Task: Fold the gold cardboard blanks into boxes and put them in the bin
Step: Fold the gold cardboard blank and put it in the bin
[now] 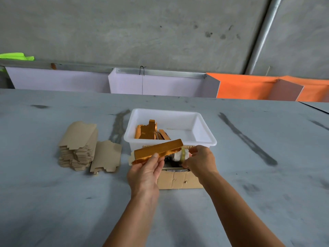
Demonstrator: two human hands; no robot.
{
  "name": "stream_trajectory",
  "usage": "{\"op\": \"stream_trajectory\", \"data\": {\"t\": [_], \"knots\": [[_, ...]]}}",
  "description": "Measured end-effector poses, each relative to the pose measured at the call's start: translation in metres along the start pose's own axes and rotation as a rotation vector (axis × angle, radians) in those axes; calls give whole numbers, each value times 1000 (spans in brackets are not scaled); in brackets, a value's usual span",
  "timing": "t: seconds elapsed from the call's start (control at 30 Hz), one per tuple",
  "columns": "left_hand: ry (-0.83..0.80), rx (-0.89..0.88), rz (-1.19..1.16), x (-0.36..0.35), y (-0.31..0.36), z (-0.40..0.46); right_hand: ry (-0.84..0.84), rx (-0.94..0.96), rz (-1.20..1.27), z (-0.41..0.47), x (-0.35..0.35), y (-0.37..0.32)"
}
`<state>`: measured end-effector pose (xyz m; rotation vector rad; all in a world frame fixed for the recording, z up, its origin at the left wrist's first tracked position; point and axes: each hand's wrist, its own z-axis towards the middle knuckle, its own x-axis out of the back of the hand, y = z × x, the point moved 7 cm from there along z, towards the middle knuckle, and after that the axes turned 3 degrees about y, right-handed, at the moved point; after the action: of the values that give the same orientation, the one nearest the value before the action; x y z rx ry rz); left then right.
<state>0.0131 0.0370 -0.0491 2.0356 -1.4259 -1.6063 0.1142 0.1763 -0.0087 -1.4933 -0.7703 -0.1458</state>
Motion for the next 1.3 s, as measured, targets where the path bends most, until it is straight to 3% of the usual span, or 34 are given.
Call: {"op": "stream_trajectory", "data": {"t": [0.3, 0.53, 1.3], "knots": [[-14, 16, -100, -2, 13, 3, 34, 72, -79, 4, 1, -6], [-26, 14, -96, -4, 9, 2, -32, 51, -131, 6, -2, -9], [-16, 22, -20, -9, -12, -2, -114, -15, -4, 2, -11, -13]]}}
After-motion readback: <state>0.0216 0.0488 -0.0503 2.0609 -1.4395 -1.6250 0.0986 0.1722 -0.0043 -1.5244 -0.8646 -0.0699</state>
